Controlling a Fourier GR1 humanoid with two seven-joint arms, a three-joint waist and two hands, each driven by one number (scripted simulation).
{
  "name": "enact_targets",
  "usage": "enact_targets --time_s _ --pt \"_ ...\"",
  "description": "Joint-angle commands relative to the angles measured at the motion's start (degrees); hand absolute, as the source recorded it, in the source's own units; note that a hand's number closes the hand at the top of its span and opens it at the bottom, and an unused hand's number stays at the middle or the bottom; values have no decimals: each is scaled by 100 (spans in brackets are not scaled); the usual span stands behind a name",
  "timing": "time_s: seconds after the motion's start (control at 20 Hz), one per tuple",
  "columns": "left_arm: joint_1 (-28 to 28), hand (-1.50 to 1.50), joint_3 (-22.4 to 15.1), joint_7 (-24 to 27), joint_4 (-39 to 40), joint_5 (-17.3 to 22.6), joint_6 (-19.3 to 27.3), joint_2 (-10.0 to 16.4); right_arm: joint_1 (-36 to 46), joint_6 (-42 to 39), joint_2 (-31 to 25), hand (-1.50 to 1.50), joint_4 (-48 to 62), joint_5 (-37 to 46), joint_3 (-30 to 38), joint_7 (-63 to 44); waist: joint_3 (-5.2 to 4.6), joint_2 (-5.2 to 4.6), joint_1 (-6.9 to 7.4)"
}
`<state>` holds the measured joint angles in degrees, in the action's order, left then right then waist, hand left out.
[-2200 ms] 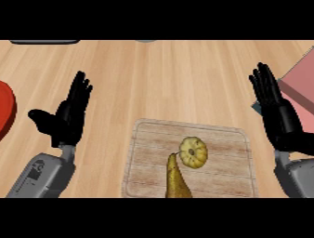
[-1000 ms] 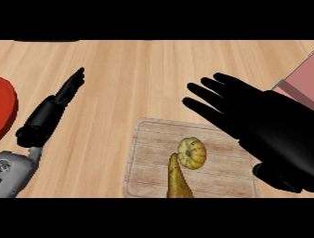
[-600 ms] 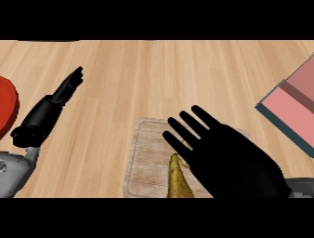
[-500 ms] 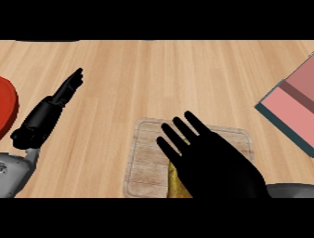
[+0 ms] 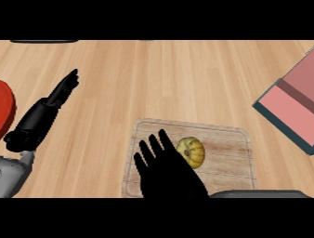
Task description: Pick the squash from the cutting board and place it in the cardboard box
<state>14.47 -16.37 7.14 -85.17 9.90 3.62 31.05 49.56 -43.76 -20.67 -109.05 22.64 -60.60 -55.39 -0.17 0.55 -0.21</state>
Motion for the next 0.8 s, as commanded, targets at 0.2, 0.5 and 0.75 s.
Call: enact_targets --time_s 0.2,0.5,0.75 --pt "-24 0 69 -48 -19 -119 -5 -101 -466 -577 904 -150 531 305 -487 -1525 6 -9 -31" --pt "-171 0 240 81 -72 -46 -201 -76 -553 -545 1063 -150 820 1086 -578 -1345 12 -29 12" --pt "-472 0 -51 -208 -583 -379 95 -371 -878 -688 818 -150 796 1526 -478 -1016 17 -21 31"
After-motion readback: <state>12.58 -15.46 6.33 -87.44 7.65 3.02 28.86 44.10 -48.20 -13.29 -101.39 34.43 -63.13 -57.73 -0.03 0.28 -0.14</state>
